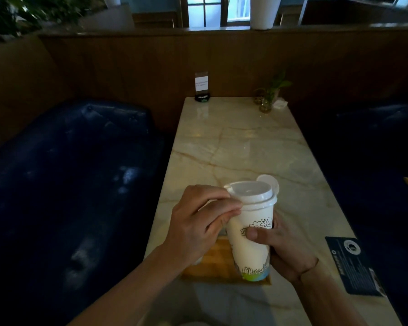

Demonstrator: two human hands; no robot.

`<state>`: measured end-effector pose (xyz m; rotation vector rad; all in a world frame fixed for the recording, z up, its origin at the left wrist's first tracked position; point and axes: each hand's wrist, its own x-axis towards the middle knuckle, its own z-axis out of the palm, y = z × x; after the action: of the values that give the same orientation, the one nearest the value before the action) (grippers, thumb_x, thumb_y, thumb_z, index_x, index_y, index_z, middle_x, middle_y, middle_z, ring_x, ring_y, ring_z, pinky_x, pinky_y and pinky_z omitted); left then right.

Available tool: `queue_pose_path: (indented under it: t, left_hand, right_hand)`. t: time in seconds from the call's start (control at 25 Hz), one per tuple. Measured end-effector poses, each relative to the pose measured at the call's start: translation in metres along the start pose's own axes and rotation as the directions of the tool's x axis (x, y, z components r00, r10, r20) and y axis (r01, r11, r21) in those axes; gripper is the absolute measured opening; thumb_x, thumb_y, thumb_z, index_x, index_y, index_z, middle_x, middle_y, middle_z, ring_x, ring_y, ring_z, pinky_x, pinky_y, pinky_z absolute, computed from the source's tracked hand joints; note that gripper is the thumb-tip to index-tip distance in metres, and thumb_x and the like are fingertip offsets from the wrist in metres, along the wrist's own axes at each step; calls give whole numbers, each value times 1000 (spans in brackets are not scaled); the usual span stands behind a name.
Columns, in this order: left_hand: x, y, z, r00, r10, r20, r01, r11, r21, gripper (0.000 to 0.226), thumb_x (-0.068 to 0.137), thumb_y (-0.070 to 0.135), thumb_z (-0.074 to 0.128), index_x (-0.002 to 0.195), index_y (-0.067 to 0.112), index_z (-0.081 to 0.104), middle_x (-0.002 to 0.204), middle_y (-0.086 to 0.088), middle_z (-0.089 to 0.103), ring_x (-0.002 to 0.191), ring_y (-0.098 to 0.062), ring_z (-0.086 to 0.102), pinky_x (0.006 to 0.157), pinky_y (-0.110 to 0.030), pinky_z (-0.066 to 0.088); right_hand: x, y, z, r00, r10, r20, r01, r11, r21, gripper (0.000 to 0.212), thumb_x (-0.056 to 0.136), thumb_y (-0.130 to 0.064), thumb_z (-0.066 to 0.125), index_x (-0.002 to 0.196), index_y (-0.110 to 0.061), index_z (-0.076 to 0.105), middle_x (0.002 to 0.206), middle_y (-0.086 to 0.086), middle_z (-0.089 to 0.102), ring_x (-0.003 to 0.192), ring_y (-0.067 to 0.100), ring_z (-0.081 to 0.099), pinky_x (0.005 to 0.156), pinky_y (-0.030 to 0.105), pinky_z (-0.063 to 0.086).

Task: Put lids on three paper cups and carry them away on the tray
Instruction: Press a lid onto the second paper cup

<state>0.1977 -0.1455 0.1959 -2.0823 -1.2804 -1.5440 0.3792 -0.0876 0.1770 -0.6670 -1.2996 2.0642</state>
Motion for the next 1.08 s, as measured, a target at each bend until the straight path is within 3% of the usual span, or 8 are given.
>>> queue_pose_path:
  t: [0.24, 0.44, 0.6, 0.76, 1.08]
  left_hand:
    - [-6, -7, 5, 999, 10, 34, -14, 995, 99, 6, 93, 15, 71, 99, 13, 73, 102, 2, 65, 89, -15, 63, 71, -38, 55]
    - [-4, -4, 15, 998, 42, 36, -46, 989, 141, 12, 94, 14, 71, 105, 14, 70, 107, 3, 63, 94, -15, 62, 73, -40, 55]
    - [-4, -6, 16, 998, -51, -28, 53, 995, 87, 13, 92, 24, 73, 101, 16, 70, 104, 6, 63, 94, -11, 61, 73, -40, 55]
    - [-5, -6, 13, 998, -42, -38, 46, 993, 108, 10, 89, 25, 77, 94, 18, 72, 96, 5, 68, 90, -12, 64, 75, -39, 52]
    - [0, 3, 11, 994, -75, -78, 81, 994, 74, 12, 89, 26, 77, 93, 15, 75, 101, 7, 64, 95, -8, 61, 77, -38, 53]
  right_hand:
    - [15, 11, 3, 992, -41, -122, 14, 976, -218, 78, 64, -12, 83, 133, -10, 45, 127, 22, 64, 116, 35, 65, 96, 53, 56]
    - [28, 19, 8, 948, -216, -234, 101, 901, -423, 69, 63, -5, 92, 122, -1, 56, 111, 20, 71, 104, 40, 69, 87, 53, 58]
    - [22, 21, 11, 920, -241, -309, 92, 899, -428, 79, 55, -30, 92, 123, -11, 58, 113, 10, 73, 104, 28, 71, 89, 53, 57]
    - [19, 17, 11, 916, -257, -308, 103, 893, -439, 75, 59, -25, 92, 124, -12, 58, 114, 9, 73, 104, 26, 71, 90, 56, 56]
    - [14, 13, 16, 908, -293, -299, 134, 880, -455, 78, 55, -38, 90, 123, -18, 59, 113, 4, 74, 102, 20, 72, 88, 50, 59]
